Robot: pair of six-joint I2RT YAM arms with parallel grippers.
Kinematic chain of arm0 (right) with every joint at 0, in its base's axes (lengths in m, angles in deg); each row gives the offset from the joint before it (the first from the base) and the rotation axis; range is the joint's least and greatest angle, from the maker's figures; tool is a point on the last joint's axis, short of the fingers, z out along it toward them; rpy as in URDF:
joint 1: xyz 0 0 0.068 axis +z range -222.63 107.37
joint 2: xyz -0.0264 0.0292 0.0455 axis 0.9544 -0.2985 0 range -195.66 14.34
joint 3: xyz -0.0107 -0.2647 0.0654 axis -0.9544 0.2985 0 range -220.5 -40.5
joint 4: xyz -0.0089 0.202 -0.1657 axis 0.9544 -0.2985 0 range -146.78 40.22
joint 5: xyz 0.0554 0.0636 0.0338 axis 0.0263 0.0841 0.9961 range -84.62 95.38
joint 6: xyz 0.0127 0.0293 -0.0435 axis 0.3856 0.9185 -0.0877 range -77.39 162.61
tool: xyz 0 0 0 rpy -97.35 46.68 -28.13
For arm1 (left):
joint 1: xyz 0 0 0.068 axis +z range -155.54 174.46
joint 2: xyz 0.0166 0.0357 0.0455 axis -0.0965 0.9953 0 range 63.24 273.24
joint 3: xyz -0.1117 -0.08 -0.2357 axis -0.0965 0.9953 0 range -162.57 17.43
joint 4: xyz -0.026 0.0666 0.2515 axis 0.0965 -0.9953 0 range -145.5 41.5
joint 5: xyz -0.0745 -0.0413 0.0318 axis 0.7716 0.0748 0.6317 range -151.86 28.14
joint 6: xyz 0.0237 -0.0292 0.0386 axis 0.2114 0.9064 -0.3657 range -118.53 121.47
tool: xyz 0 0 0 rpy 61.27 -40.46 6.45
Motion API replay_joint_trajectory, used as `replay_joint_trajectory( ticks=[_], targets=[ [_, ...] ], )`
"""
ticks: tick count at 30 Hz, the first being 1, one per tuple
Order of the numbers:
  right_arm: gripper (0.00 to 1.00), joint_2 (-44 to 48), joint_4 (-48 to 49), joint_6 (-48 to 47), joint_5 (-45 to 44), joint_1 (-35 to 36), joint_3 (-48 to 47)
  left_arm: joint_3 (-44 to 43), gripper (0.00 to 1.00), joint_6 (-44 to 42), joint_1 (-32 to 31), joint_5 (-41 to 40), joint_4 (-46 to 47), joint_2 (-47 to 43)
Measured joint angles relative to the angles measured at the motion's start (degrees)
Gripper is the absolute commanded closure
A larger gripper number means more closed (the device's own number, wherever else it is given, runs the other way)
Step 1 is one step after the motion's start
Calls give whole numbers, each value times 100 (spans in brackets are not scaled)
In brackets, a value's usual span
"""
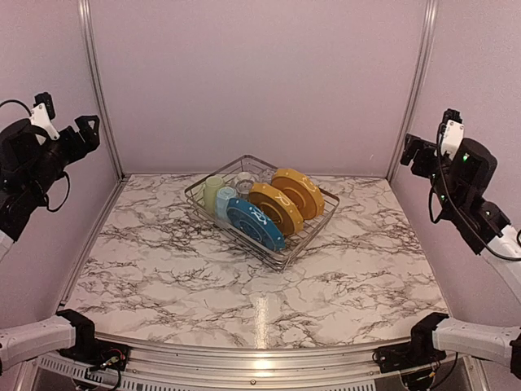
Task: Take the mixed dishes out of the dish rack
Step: Grab the plate from the dish rack.
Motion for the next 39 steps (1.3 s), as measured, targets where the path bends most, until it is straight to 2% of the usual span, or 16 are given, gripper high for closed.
replay_joint_trajectory(
  ticks=[6,15,22,27,32,39],
  targets=[
    [2,-173,-291,210,-2,-483,114,345,1,-4,358,455,164,289],
    [1,-42,-527,332,413,-778,306,669,1,-7,581,1060,299,402],
    [2,269,-529,358,1517,-863,697,715,1,13,621,1340,398,463],
    [2,-44,-557,240,2664,-863,664,713,1,98,621,1652,455,710],
    [2,-710,-625,107,3567,-590,577,710,1,160,614,1934,413,1104],
    [2,-1338,-592,-118,3978,398,472,688,1,254,551,2205,363,1432]
  ],
)
